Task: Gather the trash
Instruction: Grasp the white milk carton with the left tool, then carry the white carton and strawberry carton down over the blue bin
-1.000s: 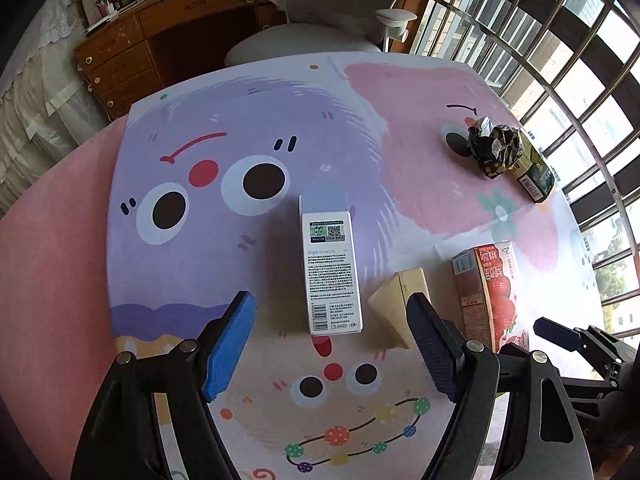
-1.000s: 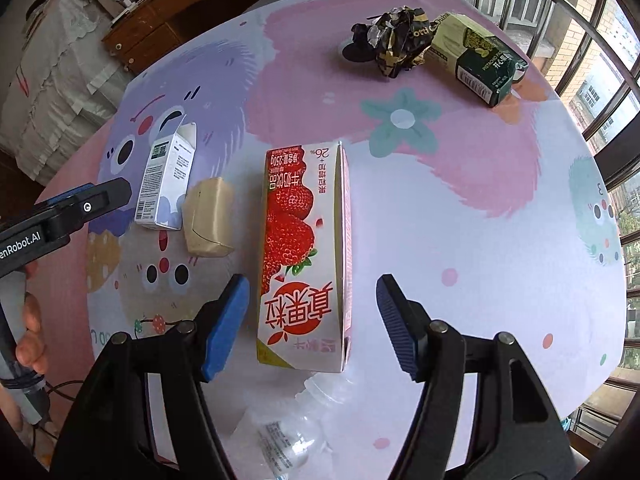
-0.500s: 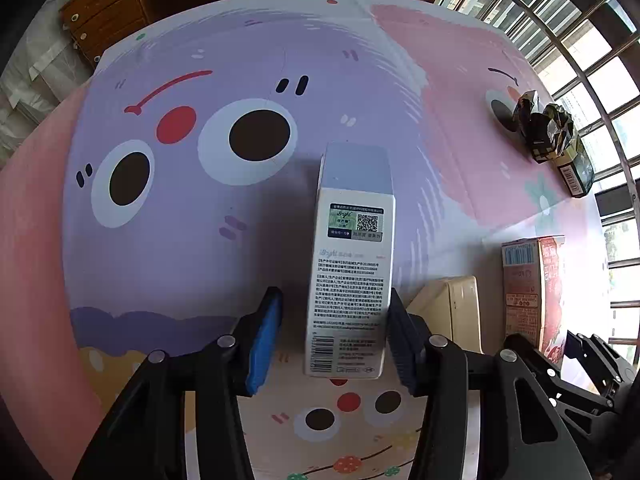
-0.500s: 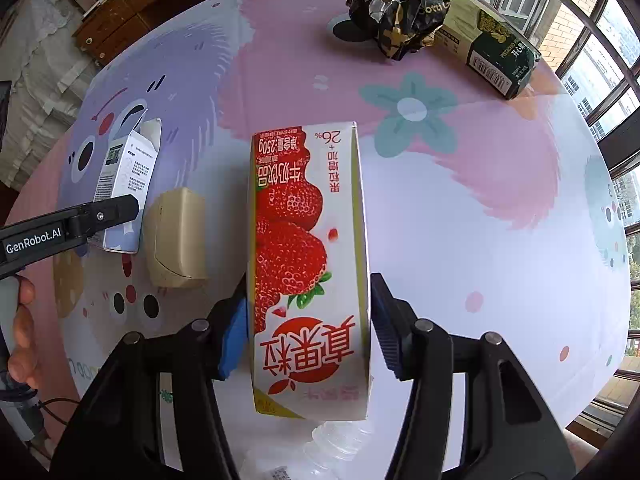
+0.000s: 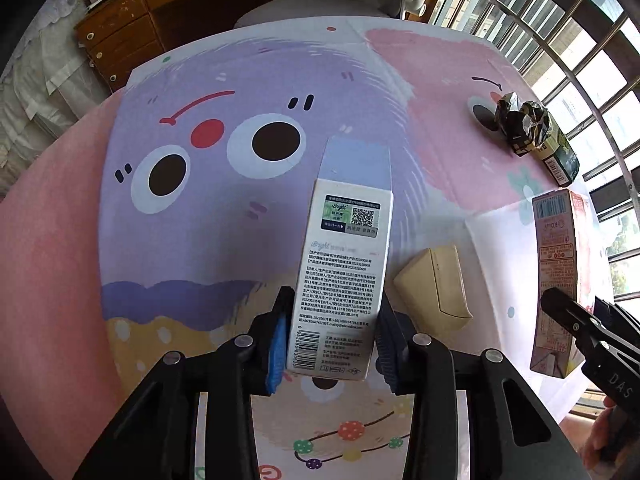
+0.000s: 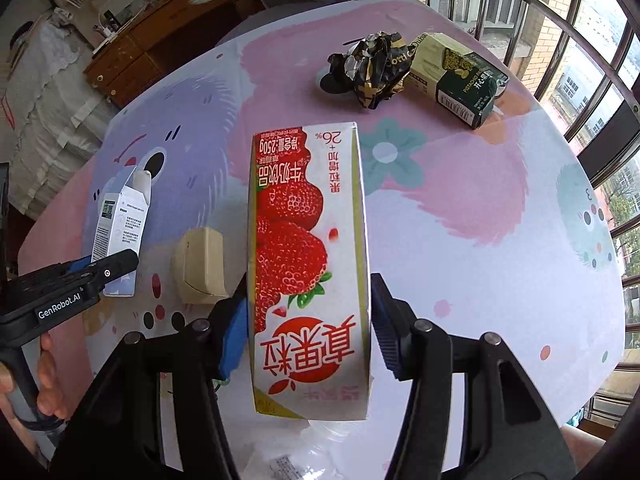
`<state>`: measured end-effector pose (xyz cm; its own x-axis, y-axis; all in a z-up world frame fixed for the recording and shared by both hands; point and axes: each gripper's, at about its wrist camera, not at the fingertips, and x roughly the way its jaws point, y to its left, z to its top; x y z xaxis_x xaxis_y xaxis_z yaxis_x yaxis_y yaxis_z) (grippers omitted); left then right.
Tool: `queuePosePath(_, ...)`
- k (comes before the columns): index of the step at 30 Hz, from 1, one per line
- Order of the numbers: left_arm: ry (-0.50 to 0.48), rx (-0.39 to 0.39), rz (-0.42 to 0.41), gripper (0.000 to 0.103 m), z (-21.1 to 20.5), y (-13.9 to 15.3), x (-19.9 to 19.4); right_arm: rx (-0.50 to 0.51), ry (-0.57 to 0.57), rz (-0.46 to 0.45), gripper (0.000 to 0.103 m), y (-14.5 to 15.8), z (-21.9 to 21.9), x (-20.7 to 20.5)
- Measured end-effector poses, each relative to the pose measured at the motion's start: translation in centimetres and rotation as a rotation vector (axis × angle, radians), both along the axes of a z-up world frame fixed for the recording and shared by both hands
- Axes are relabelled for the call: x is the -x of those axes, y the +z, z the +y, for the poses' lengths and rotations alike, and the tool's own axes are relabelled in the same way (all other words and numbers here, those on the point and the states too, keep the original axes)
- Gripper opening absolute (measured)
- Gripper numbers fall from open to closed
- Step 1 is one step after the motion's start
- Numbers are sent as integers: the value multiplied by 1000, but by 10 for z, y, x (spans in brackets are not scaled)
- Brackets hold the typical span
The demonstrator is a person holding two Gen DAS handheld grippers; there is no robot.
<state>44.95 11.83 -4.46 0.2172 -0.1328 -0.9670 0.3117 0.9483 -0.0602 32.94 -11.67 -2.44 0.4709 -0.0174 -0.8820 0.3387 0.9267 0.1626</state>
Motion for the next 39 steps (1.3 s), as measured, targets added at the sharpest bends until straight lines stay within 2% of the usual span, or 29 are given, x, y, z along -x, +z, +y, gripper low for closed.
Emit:
queuePosePath(5,23,12,-40,37,6,32,45,7,52,-52,51,24,4,28)
queuePosePath(10,49,13,-110,37,5,70,109,12,121,-96,51,43,4,70)
queuePosePath(18,121,31,-171,37,-20,97,238,34,239,-146,51,65,-8,175)
queuePosePath(24,153,47,-178,37,-45,92,332,60,311,-153,51,67,-24,258)
queuePosePath(28,142,19,-169,37,-63,83,380,63,360,-124,51,53,-33,306)
queuePosePath(33,115,0,-133,37,-74,67,422,43,389,-64,51,23,-45,353)
queuePosePath(39,76,-23,-56,37,-83,33,456,-18,402,48,51,-28,-50,382)
